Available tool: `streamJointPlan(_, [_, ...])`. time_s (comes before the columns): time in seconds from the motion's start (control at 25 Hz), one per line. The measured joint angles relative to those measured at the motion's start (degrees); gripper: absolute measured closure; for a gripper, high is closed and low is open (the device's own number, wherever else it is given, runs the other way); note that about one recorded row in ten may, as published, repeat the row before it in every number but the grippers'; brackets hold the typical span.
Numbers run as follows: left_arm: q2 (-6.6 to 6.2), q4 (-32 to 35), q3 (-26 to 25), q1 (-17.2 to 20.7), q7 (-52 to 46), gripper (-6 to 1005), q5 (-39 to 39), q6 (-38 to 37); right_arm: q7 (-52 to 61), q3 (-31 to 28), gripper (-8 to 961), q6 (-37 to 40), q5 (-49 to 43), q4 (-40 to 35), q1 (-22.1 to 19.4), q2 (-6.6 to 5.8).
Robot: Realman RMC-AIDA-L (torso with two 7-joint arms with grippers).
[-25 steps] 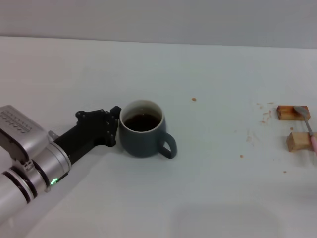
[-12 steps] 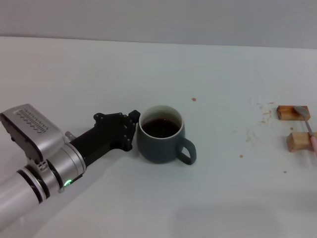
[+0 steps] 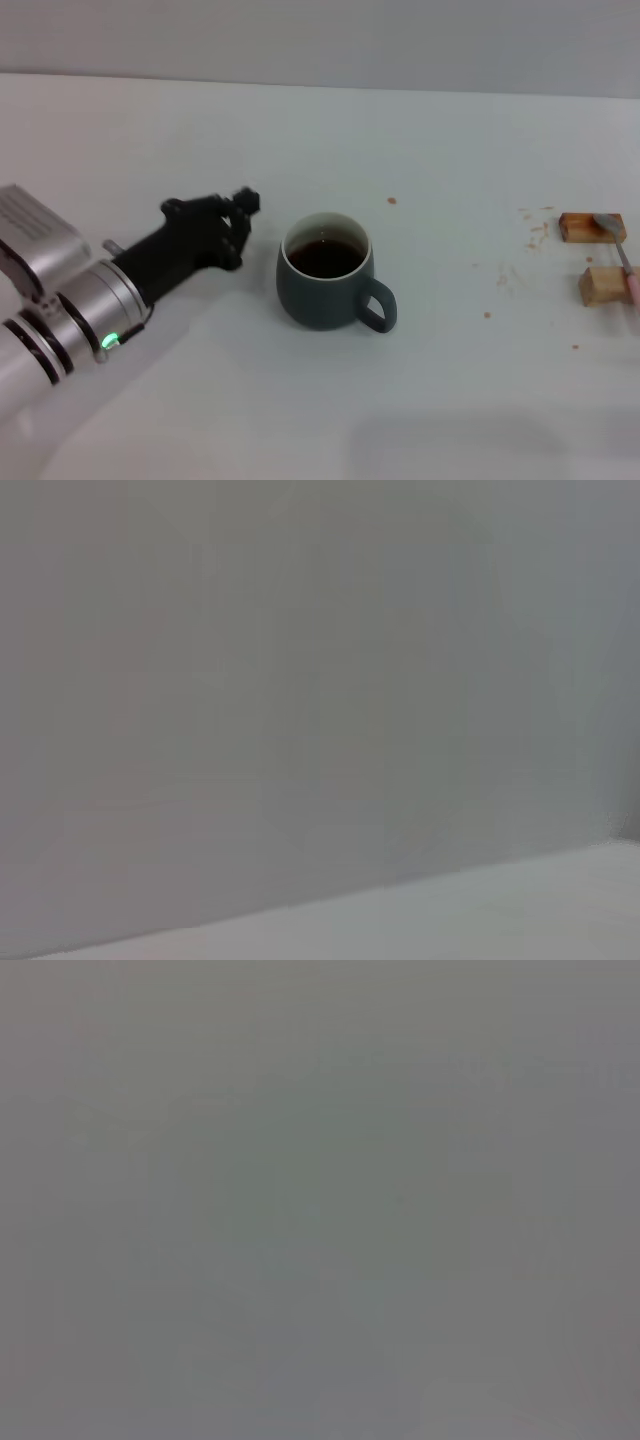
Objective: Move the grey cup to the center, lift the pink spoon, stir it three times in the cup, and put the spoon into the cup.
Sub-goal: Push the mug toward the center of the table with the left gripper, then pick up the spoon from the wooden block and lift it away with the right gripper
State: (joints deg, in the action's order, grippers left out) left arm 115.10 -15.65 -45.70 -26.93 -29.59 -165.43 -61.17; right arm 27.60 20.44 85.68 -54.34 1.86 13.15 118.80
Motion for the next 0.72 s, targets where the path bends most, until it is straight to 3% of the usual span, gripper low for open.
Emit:
streamJointPlan(0.28, [-0.48, 0.0, -2.8, -0.5, -2.2, 949, 0.0, -0.9, 0.6, 2.3, 326, 6.8, -2.2, 0.4, -3.7, 0.05])
streamJointPlan(0.72, [-0.03, 0.3, -2.3, -4.6, -2.8, 513, -0.1, 2.5, 0.6, 4.4, 326, 4.8, -7.0, 4.0, -5.6, 0.28])
